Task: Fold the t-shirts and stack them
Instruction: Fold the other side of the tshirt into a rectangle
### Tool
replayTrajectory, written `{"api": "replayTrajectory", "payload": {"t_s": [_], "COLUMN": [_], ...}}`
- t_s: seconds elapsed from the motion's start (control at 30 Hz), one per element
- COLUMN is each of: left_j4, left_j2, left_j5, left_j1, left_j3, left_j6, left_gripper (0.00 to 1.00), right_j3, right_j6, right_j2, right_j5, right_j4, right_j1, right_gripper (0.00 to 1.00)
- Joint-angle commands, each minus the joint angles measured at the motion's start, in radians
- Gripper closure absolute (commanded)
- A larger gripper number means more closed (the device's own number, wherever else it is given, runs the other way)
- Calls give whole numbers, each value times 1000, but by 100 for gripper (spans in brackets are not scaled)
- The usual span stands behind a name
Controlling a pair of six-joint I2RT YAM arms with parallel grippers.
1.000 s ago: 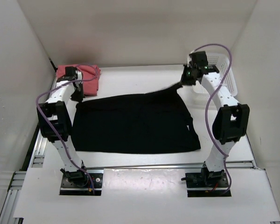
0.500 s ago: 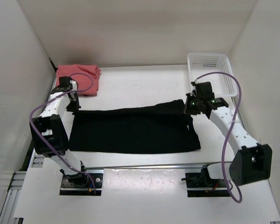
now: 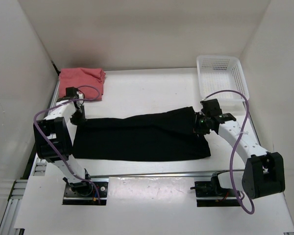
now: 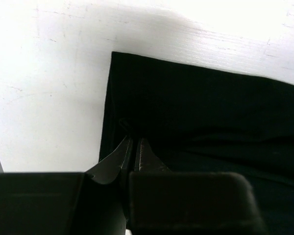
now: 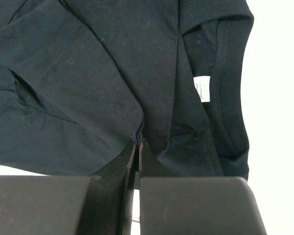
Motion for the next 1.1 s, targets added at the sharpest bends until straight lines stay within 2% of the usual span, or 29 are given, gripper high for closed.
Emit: {"api": "replayTrajectory", "payload": {"t_s": [0.0,0.23,0.43,0.63,0.87,1.07], "left_j4": [26,36,36,45,45,45], "left_j2": [-7,-82,-52,-23,-59,-78], "left_j5": [-42,-51,-42,-53,-74,-65], "left_j1": [-2,-2,-2,-2,-2,-22], "left_j3": [9,-12,-12,8,8,-77], "left_j6": [0,0,0,0,0,0], "left_gripper": [90,90,90,90,90,87], "right_j3": [-33,-33,-163,-206,-197,-217], "right_j6": [14,91,214,254,265,283], "right_j2": [8,-131,-238,-184,-176,-190], "right_j5": [-3,84,98,109,187,162], "right_j4": [24,-97,-117,-77,-166,-166], "right_j1": [5,25,91,128,128,151], "right_gripper": [100,100,100,100,100,100]}}
